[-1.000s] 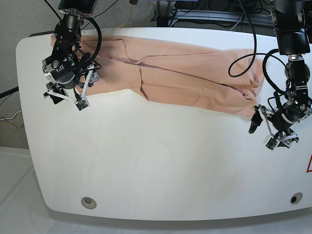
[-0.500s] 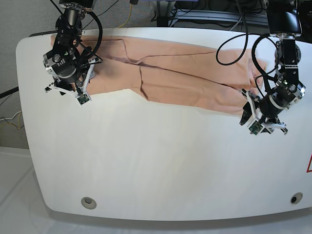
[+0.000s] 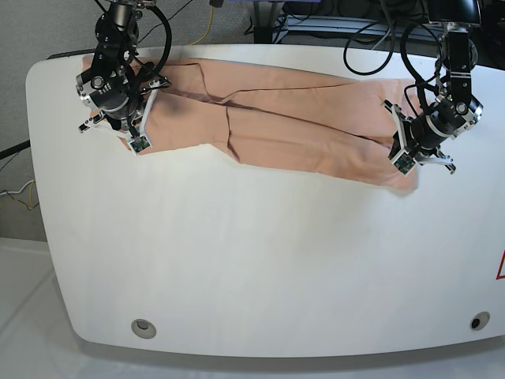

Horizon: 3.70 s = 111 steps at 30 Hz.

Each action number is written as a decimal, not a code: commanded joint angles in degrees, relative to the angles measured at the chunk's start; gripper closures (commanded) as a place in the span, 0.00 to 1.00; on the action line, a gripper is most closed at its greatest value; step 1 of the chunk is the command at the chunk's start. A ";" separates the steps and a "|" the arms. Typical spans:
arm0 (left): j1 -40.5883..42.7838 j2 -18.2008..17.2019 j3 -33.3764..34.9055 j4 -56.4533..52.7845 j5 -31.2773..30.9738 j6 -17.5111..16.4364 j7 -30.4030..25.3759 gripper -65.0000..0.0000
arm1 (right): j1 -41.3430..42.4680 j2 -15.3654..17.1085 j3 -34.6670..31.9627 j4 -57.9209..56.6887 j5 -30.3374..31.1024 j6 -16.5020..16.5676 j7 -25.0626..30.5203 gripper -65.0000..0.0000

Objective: Fold the T-shirt properly
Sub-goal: 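Lower the left gripper onto the shirt end and pinch it again, then hold both shirt ends and pull them apart to flatten the fold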

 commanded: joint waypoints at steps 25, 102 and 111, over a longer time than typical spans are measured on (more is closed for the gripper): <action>4.72 4.34 -1.95 -4.20 -0.13 0.36 -0.96 0.99 | -3.01 -1.73 -0.14 -4.41 -0.18 -0.07 6.86 1.00; -11.28 -0.59 -1.95 -19.50 -0.39 0.27 -8.61 0.99 | 14.40 -0.41 -0.14 -27.62 -0.35 -0.07 16.27 1.00; -11.46 1.96 -6.00 -12.55 -0.39 0.23 -7.11 0.99 | 14.40 -0.41 -0.14 -27.62 -0.35 -0.07 16.27 1.00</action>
